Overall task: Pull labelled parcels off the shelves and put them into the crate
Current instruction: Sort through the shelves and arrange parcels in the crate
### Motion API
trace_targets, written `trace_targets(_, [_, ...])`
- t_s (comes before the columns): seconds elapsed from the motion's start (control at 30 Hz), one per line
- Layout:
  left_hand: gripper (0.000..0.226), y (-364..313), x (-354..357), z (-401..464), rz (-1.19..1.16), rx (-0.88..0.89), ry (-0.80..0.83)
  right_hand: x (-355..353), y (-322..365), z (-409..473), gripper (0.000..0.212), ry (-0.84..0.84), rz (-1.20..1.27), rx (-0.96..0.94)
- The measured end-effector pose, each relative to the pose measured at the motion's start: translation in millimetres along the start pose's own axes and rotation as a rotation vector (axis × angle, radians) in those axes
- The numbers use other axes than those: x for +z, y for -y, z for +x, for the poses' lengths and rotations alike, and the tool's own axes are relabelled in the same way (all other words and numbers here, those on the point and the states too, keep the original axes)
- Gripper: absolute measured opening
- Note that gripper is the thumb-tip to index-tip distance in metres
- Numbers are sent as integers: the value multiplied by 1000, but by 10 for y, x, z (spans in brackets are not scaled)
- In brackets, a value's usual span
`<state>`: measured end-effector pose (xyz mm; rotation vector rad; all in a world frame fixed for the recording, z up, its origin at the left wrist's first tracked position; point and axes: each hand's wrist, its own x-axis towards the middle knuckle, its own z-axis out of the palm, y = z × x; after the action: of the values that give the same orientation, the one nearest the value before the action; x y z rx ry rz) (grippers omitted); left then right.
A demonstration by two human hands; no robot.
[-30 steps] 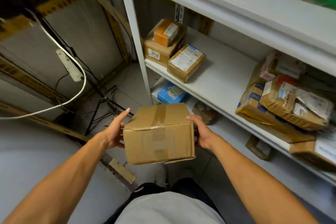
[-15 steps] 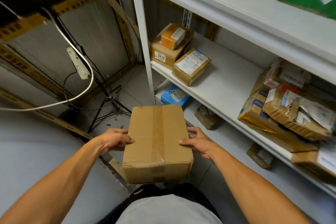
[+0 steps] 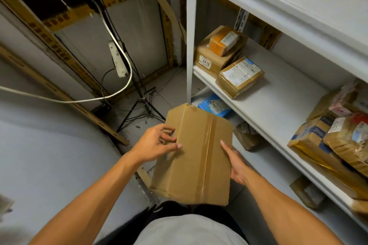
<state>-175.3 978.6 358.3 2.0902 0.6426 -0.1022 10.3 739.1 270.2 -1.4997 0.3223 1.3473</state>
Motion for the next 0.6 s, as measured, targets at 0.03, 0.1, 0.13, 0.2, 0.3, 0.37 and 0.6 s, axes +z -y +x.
trace_targets(0.03, [48, 25, 37, -34, -27, -10, -30, 10, 20, -15, 79, -33, -11, -8])
trace_targets(0.1, [36, 98, 137, -82, -118, -67, -132, 30, 44, -51, 88, -61, -101, -30])
trace_targets(0.13, [36, 131, 184, -88, -197, -122, -210, 60, 65, -87, 87, -59, -165, -56])
trace_targets(0.2, [45, 201, 240, -83, -342, -262, -376, 147, 96, -169, 83, -53, -270, -115])
trace_targets(0.3, [62, 346, 203, -41, -365, -407, -506, 340, 108, -291, 80, -1, -405, -188])
trace_targets(0.37, [77, 459, 123, -5, -433, -464, -530, 467, 54, -349, 82, 24, -494, -228])
trace_targets(0.6, [78, 604, -62, -37, -498, -503, -427, 743, -149, -564, 108, -3, -633, -342])
